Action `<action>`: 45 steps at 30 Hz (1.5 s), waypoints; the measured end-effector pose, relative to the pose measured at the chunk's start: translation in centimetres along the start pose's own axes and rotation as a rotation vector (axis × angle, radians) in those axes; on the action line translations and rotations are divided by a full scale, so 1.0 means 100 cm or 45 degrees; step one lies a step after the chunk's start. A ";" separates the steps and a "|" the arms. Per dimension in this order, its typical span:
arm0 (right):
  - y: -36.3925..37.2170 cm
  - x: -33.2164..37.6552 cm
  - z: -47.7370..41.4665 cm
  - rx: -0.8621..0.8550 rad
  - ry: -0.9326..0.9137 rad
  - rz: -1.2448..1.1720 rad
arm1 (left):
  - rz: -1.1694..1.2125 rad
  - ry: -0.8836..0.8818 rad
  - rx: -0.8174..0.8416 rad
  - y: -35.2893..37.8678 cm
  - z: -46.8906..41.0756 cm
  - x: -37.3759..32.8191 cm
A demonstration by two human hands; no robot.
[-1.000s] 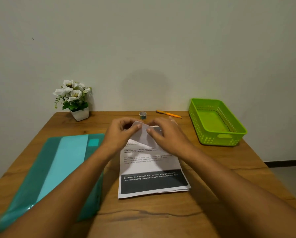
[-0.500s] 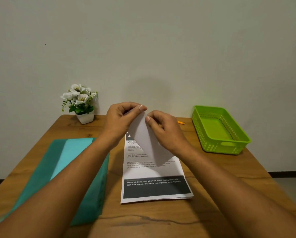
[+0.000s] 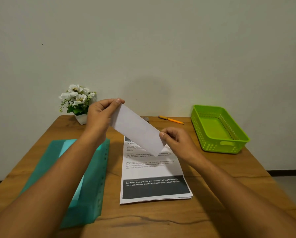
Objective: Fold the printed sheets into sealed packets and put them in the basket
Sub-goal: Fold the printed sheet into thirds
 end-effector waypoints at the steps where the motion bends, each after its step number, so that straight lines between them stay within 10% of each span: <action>1: -0.002 -0.002 0.001 -0.003 0.007 -0.005 | 0.008 -0.012 -0.010 -0.001 0.001 0.003; 8: -0.026 0.003 0.003 -0.251 0.028 -0.321 | -0.012 -0.199 -0.093 -0.008 0.010 0.033; 13: -0.040 0.031 -0.006 -0.358 -0.081 -0.300 | -0.796 0.211 -0.105 -0.006 0.011 0.022; 20: -0.019 0.076 -0.024 -0.235 -0.264 -0.061 | -0.923 0.726 0.316 0.068 0.036 -0.042; 32: -0.009 0.059 -0.023 -0.245 -0.037 -0.527 | 0.034 0.015 0.118 0.051 0.024 -0.005; 45: 0.016 0.069 -0.035 -0.007 -0.098 0.026 | -0.241 0.252 0.391 0.061 0.021 -0.028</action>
Point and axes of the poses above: each hand's wrist, its own z-axis away from the middle knuckle, its own y-axis out of the palm, x = y × z, the point moved 8 cm from there along -z, towards the middle knuckle, and after that the axes turned 10 degrees about -z, right-handed, at the moved point
